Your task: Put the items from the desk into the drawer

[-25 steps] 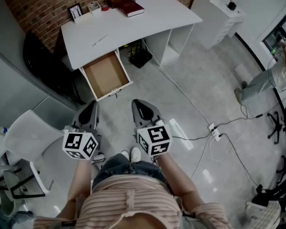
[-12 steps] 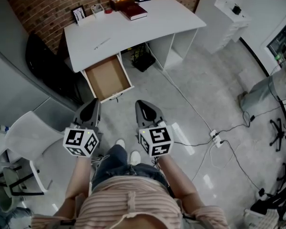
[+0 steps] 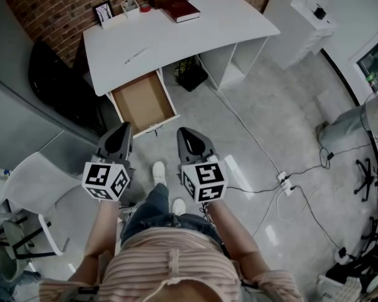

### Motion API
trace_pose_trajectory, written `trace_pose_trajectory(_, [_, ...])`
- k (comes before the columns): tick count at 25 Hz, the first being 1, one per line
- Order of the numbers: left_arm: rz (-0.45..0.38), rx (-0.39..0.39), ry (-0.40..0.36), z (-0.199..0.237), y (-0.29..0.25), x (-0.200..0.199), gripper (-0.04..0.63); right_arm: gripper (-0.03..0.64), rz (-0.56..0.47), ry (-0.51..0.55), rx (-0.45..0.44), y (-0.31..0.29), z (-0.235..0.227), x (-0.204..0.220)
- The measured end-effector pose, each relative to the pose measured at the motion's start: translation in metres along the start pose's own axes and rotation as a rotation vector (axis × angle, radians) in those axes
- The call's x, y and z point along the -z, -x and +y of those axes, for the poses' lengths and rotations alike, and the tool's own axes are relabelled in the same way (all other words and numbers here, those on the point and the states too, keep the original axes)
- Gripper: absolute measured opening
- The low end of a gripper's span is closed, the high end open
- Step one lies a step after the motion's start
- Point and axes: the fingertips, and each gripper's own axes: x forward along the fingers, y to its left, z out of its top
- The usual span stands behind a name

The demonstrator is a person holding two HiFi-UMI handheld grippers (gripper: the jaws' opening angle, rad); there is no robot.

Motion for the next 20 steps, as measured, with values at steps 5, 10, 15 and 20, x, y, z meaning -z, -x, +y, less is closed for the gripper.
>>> trace_pose_trajectory(5, [0.031,-0.002,0.013,0.036,-0.038,0.005,0.011,0.017,0.037,-0.003,0.006,-0.044,-0.012,-0.004])
trace_pose_trajectory(10, [0.060,0.008,0.019,0.082,-0.082,0.006,0.011,0.017,0.065,-0.004,0.017,-0.100,-0.020,-0.011])
trace_pose_trajectory(15, [0.089,0.006,0.020,0.130,-0.125,0.006,0.011,0.017,0.080,-0.006,0.037,-0.152,-0.029,-0.023])
trace_pose_trajectory(20, [0.124,0.021,-0.003,0.175,-0.168,0.008,0.011,0.017,0.098,-0.019,0.068,-0.204,-0.042,-0.032])
